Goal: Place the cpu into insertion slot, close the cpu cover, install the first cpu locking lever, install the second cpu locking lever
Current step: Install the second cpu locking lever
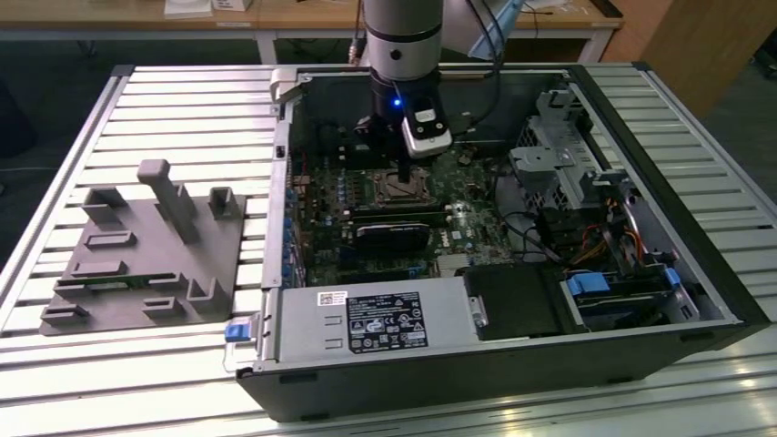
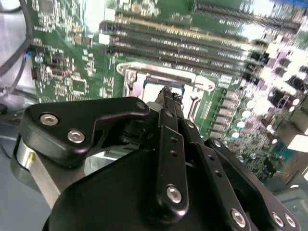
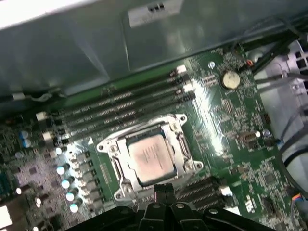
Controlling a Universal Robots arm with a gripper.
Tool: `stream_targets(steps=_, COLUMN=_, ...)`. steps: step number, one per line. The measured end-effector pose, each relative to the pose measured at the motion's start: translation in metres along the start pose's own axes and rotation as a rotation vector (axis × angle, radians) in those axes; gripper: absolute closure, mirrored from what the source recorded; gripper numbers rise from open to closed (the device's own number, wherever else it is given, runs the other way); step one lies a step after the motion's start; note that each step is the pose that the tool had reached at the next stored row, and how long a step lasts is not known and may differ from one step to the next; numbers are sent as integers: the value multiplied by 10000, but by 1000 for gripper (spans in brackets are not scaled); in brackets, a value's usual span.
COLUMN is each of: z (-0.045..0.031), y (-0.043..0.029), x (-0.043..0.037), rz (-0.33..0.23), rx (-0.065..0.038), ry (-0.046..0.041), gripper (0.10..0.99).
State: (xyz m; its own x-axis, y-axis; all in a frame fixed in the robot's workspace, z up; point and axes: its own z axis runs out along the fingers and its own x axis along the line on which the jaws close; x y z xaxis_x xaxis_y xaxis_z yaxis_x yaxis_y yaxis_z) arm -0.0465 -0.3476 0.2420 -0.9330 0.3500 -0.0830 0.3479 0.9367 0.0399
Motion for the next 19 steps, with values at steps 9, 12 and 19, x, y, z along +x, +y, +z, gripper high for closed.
stream_targets(steps=9, z=33, y=-73, x=-25, rz=-555, rx=-45, ry=22, gripper=980)
stream_targets(steps=12, z=41, y=-96, x=-30, rz=-749, rx=-60, ry=30, gripper=980)
stream_targets(steps=19, z=71, y=-191, x=-3, rz=-1038, rx=-91, ry=44, gripper=980)
